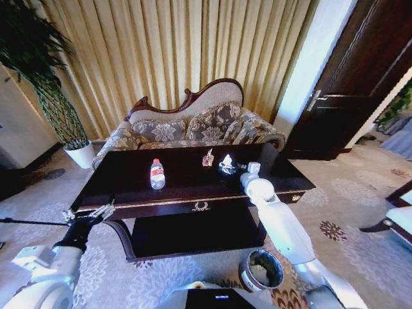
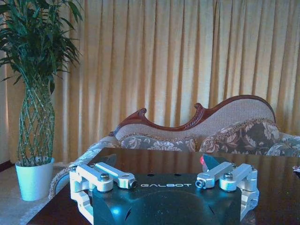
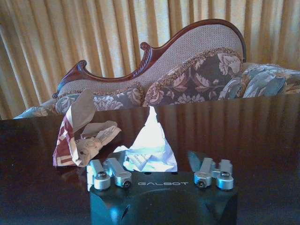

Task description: Move to the front of the table and place the trash on the table into the trash bin.

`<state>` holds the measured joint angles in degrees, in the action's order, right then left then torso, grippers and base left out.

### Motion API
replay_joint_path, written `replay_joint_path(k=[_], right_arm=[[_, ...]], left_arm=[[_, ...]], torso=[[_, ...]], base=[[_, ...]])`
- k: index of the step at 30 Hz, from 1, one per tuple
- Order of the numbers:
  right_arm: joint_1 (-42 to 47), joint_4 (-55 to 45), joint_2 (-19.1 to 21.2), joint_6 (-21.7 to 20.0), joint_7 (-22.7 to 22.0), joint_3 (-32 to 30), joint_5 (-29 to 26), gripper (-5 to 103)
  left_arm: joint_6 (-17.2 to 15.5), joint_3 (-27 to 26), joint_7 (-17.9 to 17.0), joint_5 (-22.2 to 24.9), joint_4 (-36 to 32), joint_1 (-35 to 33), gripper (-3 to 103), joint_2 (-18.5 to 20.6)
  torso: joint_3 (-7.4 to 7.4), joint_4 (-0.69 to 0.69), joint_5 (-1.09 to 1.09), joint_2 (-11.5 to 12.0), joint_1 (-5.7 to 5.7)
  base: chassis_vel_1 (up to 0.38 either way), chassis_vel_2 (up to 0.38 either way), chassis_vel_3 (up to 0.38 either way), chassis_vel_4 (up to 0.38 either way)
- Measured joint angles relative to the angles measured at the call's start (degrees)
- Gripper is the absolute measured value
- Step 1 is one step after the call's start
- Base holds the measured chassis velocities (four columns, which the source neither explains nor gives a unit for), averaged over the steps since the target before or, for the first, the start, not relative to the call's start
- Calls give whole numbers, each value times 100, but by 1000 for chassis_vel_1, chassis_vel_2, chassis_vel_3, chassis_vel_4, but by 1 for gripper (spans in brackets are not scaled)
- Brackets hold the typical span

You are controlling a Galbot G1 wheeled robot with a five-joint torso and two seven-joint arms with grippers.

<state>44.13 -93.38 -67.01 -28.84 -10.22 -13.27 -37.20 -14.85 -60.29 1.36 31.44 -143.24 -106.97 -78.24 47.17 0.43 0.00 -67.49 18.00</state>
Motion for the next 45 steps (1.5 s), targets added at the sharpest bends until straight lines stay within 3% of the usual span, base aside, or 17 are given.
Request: replay_joint_path(k=[3, 9, 11, 15, 17, 20, 22, 31, 34, 39, 45], right_arm=[[12, -4, -5, 6, -1, 15, 0, 70], [22, -27, 19, 14, -4, 19, -1, 42], [26, -37, 28, 15, -6, 17, -3, 42], [51, -83, 72, 17, -12, 2, -6, 21], [56, -91, 80, 18, -13, 0, -7, 21], [129, -226, 123, 29, -54, -69, -27, 5], [183, -344, 152, 52, -104, -130, -55, 2], [993, -1614, 548, 512, -155, -818, -98, 0], [1841, -2498, 719, 790, -157, -1192, -108, 0], [2833, -3485, 752, 903, -153, -1534, -47, 0], [3375, -3994, 684, 892, -56, -1745, 219, 0]], left_arm=[[5, -2, 0, 2, 0, 0, 100, 0], [33, -2, 0, 5, 0, 2, 100, 8], [40, -2, 0, 5, 0, 1, 100, 11], [55, 8, 0, 5, 0, 1, 100, 20], [55, 11, 0, 5, 0, 1, 100, 21], [56, 40, 0, 3, 0, 2, 100, 26], [56, 51, -2, 2, 0, 5, 100, 30], [50, 95, -20, 2, 0, 22, 100, 38], [48, 95, -26, 5, 0, 21, 100, 34], [48, 116, -29, 6, 0, 37, 100, 29], [47, 118, -29, 9, 0, 44, 100, 32]], torso=[[0, 0, 0, 0, 0], [0, 0, 0, 0, 0], [0, 0, 0, 0, 0], [0, 0, 0, 0, 0], [0, 0, 0, 0, 0], [0, 0, -1, 0, 0], [0, 0, -1, 0, 0], [0, 1, -1, 0, 0], [0, 1, -1, 0, 0], [-1, 0, 0, -1, 0], [-1, 0, 0, -1, 0]], base=[[0, 0, 0, 0], [0, 0, 0, 0], [0, 0, 0, 0], [0, 0, 0, 0], [0, 0, 0, 0], [0, 0, 0, 0], [0, 0, 0, 0], [0, 0, 0, 0], [0, 0, 0, 0], [0, 0, 0, 0], [0, 0, 0, 0]])
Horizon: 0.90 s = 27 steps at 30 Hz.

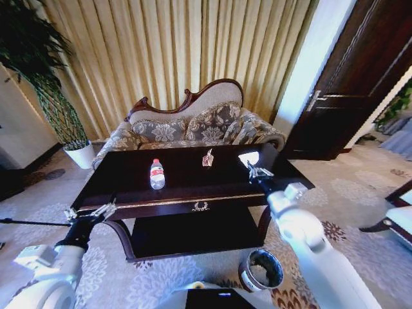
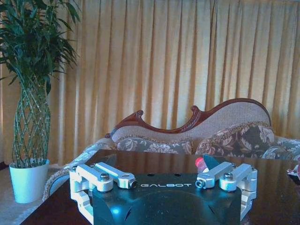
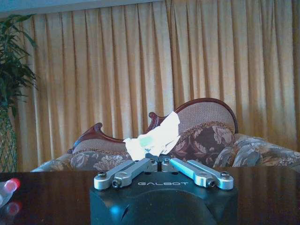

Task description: Move to the front of the table and place the trash on the table into the trash bin.

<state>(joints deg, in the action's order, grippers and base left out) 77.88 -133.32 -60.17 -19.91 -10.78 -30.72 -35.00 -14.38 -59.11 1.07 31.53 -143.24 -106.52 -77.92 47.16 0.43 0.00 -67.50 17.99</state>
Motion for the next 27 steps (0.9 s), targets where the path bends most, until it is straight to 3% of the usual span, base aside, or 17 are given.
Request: replay_joint_path(k=[11, 19, 27], right_arm=[[382, -156, -153, 101, 51, -128, 338, 0], [450, -51, -187, 137, 63, -181, 425, 0], [477, 759, -325, 229, 153, -54, 585, 0]], left_arm=[[11, -6, 0, 13, 0, 18, 100, 27], [12, -35, 0, 27, 0, 28, 100, 42], [11, -35, 2, 27, 0, 31, 100, 28]], torso=[[2, 0, 0, 1, 1], [1, 0, 0, 0, 0], [-2, 0, 0, -4, -5]], base=[[61, -52, -39, 56], [192, -204, -181, 198], [154, -156, -145, 155]])
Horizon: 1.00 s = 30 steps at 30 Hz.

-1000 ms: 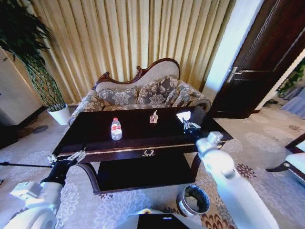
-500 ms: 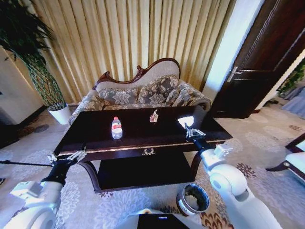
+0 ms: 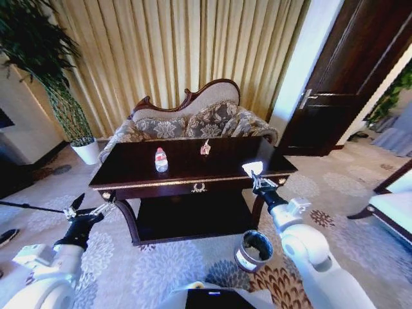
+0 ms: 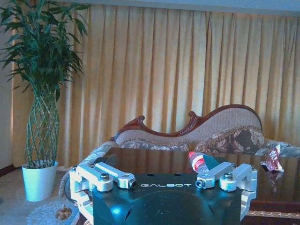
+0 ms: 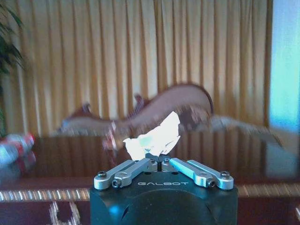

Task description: Move to the front of the table and place the trash on the table into the trash bin.

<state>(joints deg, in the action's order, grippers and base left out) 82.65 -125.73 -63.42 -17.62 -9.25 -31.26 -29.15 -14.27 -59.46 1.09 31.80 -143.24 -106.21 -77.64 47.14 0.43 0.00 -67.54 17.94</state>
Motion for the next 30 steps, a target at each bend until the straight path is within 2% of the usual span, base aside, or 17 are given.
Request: replay_joint_path(k=[3, 8, 9, 12, 13, 17, 21, 22, 23, 25, 28, 30], right_arm=[[-2, 530, -46, 0, 24, 5, -5, 0], [-320, 2443, -136, 146, 36, 42, 184, 0], [-320, 2443, -136, 146, 36, 42, 184, 0], [-650, 4001, -195, 356, 98, 86, 429, 0], [-650, 4001, -195, 356, 98, 86, 429, 0], [-923, 5539, -306, 536, 135, 117, 719, 0], [-1024, 6113, -375, 609, 148, 133, 795, -1], [-1052, 6209, -412, 614, 148, 133, 817, 4], [-1052, 6209, -412, 614, 148, 133, 817, 4], [-1112, 6267, -491, 616, 148, 117, 837, 15], [-1131, 6252, -518, 616, 147, 105, 847, 20], [-1136, 6212, -527, 616, 144, 93, 864, 31]], left_arm=[[0, -2, 1, 0, 0, 10, 100, -2], [26, -31, 5, 10, 0, 27, 100, -7], [26, -31, 5, 10, 0, 27, 100, -7], [41, -110, 18, 105, 0, 27, 100, -19], [41, -110, 18, 105, 0, 27, 100, -19], [47, -167, 22, 160, 0, 25, 100, -25], [49, -170, 24, 173, 0, 39, 100, -26], [49, -163, 24, 174, 0, 44, 100, -26], [49, -163, 24, 174, 0, 44, 100, -26], [49, -135, 26, 174, 0, 55, 100, -24], [49, -130, 27, 174, 0, 59, 100, -20], [55, -135, 30, 175, 0, 59, 100, -14]], torso=[[2, 1, -2, 1, 1], [7, 1, -2, 9, 12], [7, 1, -2, 9, 12], [5, 0, -2, 8, 9], [5, 0, -2, 8, 9], [3, 1, -2, 3, 4], [4, 1, 0, 4, 4], [4, 2, -1, 5, 5], [4, 2, -1, 5, 5], [4, 0, 0, 5, 6], [3, -2, 0, 4, 6], [3, 0, 0, 4, 6]], base=[[0, 0, 0, 0], [-20, 19, 21, -29], [-34, 57, 27, -52], [0, 0, 0, 0], [0, 0, 0, 0], [0, 0, 0, 0], [0, 0, 0, 0], [0, 0, 0, 0], [0, 0, 0, 0], [0, 0, 0, 0], [0, 0, 0, 0], [0, 0, 0, 0]])
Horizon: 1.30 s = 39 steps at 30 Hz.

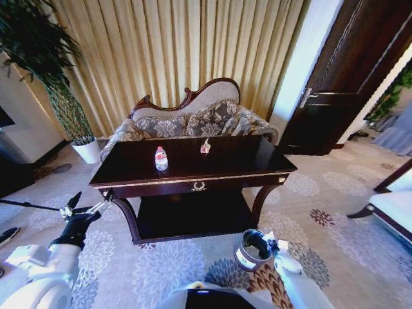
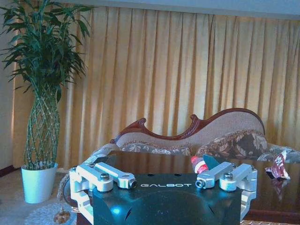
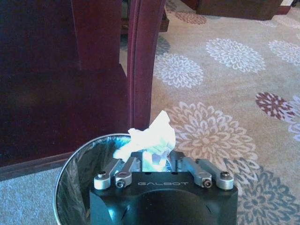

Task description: Move to the front of the table and place the trash on the table into the trash bin.

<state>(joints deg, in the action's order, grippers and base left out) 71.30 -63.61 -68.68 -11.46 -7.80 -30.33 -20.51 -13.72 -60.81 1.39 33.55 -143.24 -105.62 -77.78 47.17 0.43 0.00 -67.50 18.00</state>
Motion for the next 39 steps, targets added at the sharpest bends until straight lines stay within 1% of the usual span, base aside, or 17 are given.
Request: replay_joint_path(k=[1, 4, 6, 7, 8, 10, 14, 16, 19, 26, 29, 31, 33, 34, 36, 38, 39], right_arm=[[0, 0, 0, 0, 0, 0, 0, 31], [6, -49, 0, -1, -4, -9, 2, 47], [17, -71, 2, -2, -5, -12, 2, 47], [27, -95, 3, -3, -6, -14, 2, 53], [39, -128, 4, -5, -7, -17, 1, 63], [44, -143, 4, -7, -7, -19, -2, 63], [53, -178, 1, -13, -10, -26, -4, 85], [55, -185, 1, -15, -10, -27, -5, 85], [68, -203, 0, -21, -11, -48, -13, 99], [133, -293, 11, -27, -13, -93, -98, 100], [262, -680, 64, 16, 19, -147, -404, 100], [413, -1243, 119, 49, 107, -265, -699, 100], [698, -2427, 193, 70, 353, -588, -985, 100], [698, -2427, 193, 70, 353, -588, -985, 100], [869, -3160, 222, 73, 446, -740, -1117, 100], [1095, -4283, 232, 67, 483, -896, -1182, 100], [1095, -4283, 232, 67, 483, -896, -1182, 100]], left_arm=[[0, 0, 0, 0, 0, 0, 100, 0], [8, -30, 13, 23, 0, -14, 100, 1], [9, -36, 13, 35, 0, -20, 100, -2], [9, -37, 14, 40, 0, -21, 100, -4], [9, -37, 15, 44, 0, -21, 100, -8], [9, -37, 15, 45, 0, -19, 100, -10], [9, -36, 17, 51, 0, -10, 100, -11], [9, -40, 17, 52, 0, -10, 100, -11], [9, -63, 17, 59, 0, -19, 100, -11], [9, -60, 18, 62, 0, -13, 100, -27], [9, -50, 18, 62, 0, 16, 100, -22], [9, -51, 17, 62, 0, 25, 100, -10], [7, -57, 13, 62, 0, 24, 100, -8], [7, -57, 13, 62, 0, 24, 100, -8], [6, -59, 10, 62, 0, 18, 100, -18], [4, -55, 10, 62, 0, 10, 100, -25], [4, -55, 10, 62, 0, 10, 100, -25]], torso=[[0, 0, 0, 0, 0], [0, 0, 0, 0, 0], [0, 0, 0, 0, 0], [0, 0, 0, 0, 0], [0, 0, 0, 0, 0], [0, 0, 0, 0, 0], [0, 0, 0, 0, 0], [0, 0, 0, 1, 0], [0, 0, 0, 0, 0], [0, 0, -2, 1, 0], [0, 1, -3, 1, 0], [0, 1, -3, 1, 0], [0, -2, 2, 1, 0], [0, -2, 2, 1, 0], [0, -1, 2, 1, 0], [0, 0, 1, 1, 0], [0, 0, 1, 1, 0]], base=[[0, 0, 0, 0], [0, 0, 0, 0], [0, 0, 0, 0], [0, 0, 0, 0], [0, 0, 0, 0], [0, 0, 0, 0], [0, 0, 0, 0], [0, 0, 0, 0], [0, 0, 0, 0], [0, 0, 0, 0], [0, 0, 0, 0], [0, 0, 0, 0], [0, 0, 0, 0], [0, 0, 0, 0], [0, 0, 0, 0], [0, 0, 0, 0], [0, 0, 0, 0]])
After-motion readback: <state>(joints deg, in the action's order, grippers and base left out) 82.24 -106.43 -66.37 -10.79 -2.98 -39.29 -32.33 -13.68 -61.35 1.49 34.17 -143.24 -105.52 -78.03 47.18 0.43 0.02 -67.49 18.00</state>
